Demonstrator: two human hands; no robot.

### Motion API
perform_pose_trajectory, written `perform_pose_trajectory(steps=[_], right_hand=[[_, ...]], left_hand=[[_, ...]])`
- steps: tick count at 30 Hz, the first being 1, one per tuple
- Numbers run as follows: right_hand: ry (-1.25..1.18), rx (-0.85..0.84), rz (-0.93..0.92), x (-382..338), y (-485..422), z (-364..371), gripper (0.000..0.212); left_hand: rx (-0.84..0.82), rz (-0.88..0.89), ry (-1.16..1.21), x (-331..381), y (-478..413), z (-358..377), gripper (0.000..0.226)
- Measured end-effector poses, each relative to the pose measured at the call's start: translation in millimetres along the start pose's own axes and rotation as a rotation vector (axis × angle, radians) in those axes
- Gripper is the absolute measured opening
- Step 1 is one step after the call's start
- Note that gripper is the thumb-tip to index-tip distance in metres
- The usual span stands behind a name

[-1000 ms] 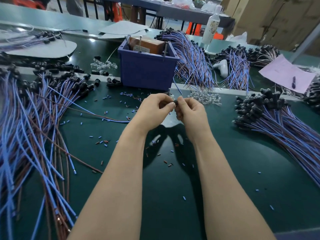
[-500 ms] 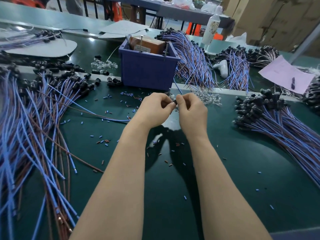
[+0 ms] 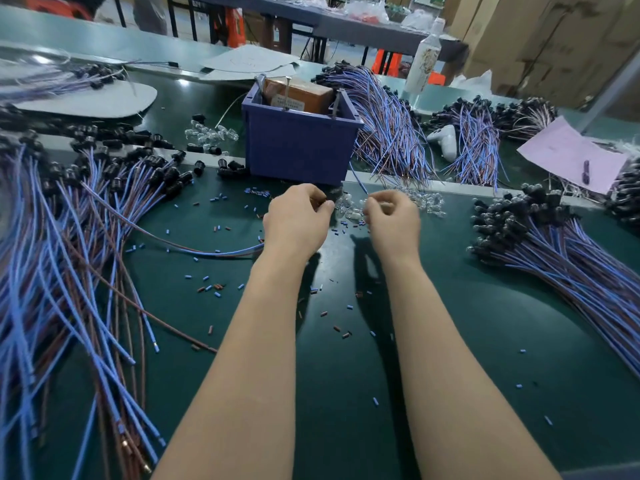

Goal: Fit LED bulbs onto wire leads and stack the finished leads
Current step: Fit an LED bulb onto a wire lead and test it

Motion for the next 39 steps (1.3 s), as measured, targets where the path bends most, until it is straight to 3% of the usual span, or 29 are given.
perform_pose_trajectory(steps=[6, 12, 16, 19, 24, 26, 31, 39], right_hand=[[0.264, -0.14, -0.095, -7, -10, 2, 0.03], [0.684, -0.117, -0.003, 11, -20, -5, 0.029], [0.745, -0.103, -0.01, 10, -17, 2, 0.023], [0.607, -0.065, -0.053, 6, -13, -2, 0.015], [-0.254, -0.102, -0.003, -9, 4, -15, 0.008], [-0.447, -0.166, 0.03, -12, 10, -16, 0.011], [-0.495, -0.161, -0.043, -18, 17, -15, 0.014], [-0.236, -0.169, -0.164, -22, 19, -17, 0.015]], left_hand=[[0.013, -0.025, 0.023, -2, 1, 3, 0.019], [-0.003, -0.035, 0.04, -2, 2, 3, 0.012], [-0.027, 0.024, 0.069, 2, 3, 3, 0.007], [-0.052, 0.082, 0.083, 4, 3, 3, 0.012], [-0.131, 0.158, 0.193, 7, 3, -1, 0.022], [-0.184, 0.19, 0.228, 9, 4, 0, 0.023], [-0.235, 0.242, 0.213, 10, 7, 6, 0.025], [-0.229, 0.255, 0.135, 10, 6, 9, 0.026]])
Point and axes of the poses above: each hand's wrist, its own y-axis away from the middle knuckle, its own z-axis out of the palm, x = y × z, the point moved 3 cm from there along -y, towards the middle knuckle, and after that the axes turned 13 degrees about -y, right-handed, at the moved point
